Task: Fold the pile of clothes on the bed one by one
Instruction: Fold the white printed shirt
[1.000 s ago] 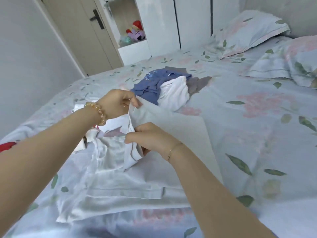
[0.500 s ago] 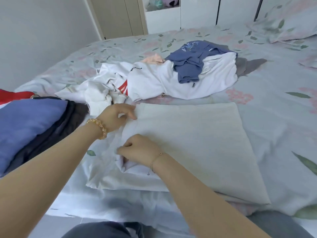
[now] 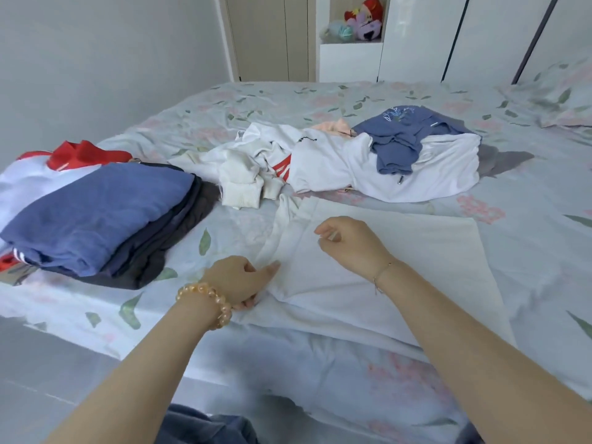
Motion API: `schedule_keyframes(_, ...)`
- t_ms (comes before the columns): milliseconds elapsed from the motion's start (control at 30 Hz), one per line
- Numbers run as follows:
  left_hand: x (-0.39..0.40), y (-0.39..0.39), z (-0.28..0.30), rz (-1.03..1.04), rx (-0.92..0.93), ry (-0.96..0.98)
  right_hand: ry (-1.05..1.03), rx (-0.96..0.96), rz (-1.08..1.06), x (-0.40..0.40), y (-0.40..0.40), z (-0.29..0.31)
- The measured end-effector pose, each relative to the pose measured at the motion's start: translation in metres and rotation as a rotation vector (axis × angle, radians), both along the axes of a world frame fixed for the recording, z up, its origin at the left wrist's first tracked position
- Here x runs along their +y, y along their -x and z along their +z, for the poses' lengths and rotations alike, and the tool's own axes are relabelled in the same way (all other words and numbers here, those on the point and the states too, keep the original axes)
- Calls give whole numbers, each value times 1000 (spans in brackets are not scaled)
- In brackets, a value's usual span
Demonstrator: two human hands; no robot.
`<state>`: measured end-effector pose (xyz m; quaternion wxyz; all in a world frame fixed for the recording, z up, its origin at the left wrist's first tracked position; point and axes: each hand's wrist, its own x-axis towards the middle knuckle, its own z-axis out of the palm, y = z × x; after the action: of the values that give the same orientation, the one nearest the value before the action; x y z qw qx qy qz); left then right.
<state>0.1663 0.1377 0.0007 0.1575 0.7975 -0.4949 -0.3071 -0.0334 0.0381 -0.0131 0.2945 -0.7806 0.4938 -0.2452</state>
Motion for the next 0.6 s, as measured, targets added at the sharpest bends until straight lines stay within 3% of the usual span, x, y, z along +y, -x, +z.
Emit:
schedule_keyframes(200, -3, 16, -8, 32, 89, 162, 57, 106, -137, -82, -20, 6)
schedule_keyframes(333, -6, 17, -13, 24, 123, 283, -40, 242, -72, -116, -28, 10)
schedule_keyframes(467, -1, 14, -5, 15, 191, 406, -7, 107, -13, -124, -24, 6)
schedule_keyframes(600, 8, 4, 2, 27, 224, 410, -8, -101, 43, -124, -32, 16)
